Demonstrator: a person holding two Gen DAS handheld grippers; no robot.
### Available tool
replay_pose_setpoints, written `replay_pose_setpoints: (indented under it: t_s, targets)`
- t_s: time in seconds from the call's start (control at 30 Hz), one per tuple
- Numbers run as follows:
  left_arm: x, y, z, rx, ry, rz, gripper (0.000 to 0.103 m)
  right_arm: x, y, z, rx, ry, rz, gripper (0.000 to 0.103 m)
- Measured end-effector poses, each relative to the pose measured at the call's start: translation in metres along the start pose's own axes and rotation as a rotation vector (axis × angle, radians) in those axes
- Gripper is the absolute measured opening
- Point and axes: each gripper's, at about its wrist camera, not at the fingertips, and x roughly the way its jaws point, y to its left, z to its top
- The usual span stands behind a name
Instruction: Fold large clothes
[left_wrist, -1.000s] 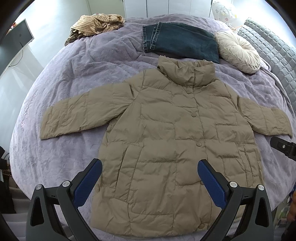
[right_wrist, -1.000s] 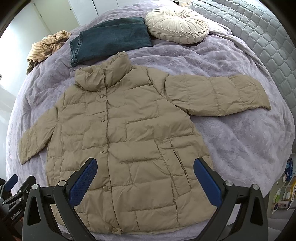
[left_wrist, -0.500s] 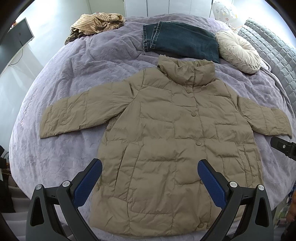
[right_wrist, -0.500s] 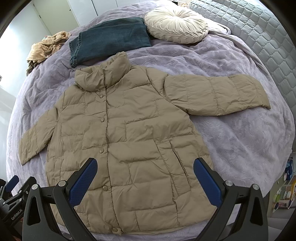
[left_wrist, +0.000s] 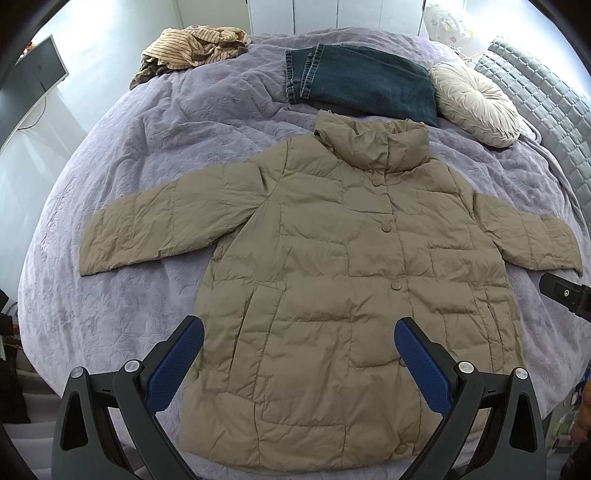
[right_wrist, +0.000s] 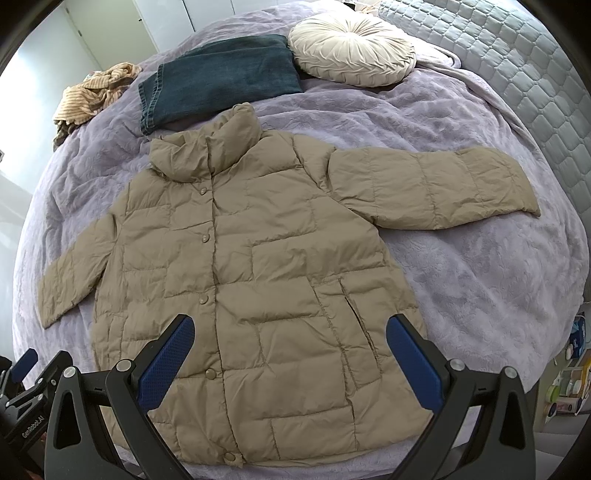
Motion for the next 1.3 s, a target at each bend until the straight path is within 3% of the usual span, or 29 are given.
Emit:
replay_pose_setpoints:
  t_s: [0.57, 0.8, 1.0, 1.3]
  targets:
    - [-0.001, 0.005, -0.001, -0.022, 0.006, -0.017, 0.103, 0.002, 0.002, 0.000, -0.005, 0.010, -0.007, 0.103]
    - [0.011, 0.025, -0.001, -0.055, 0.024, -0.032, 0.103, 0.013, 0.017, -0.005, -0.027, 0.063, 0.052, 0.103]
    - [0.036, 0.079, -0.008, -0.137, 0.042, -0.079, 0.103, 0.036, 0.063, -0.015, -0.125, 0.113, 0.073, 0.103]
    - [0.104, 0.209, -0.012, -0.380, 0.018, -0.121, 0.103, 0.087, 0.139, -0.042, -0.131, 0.185, 0.262, 0.103]
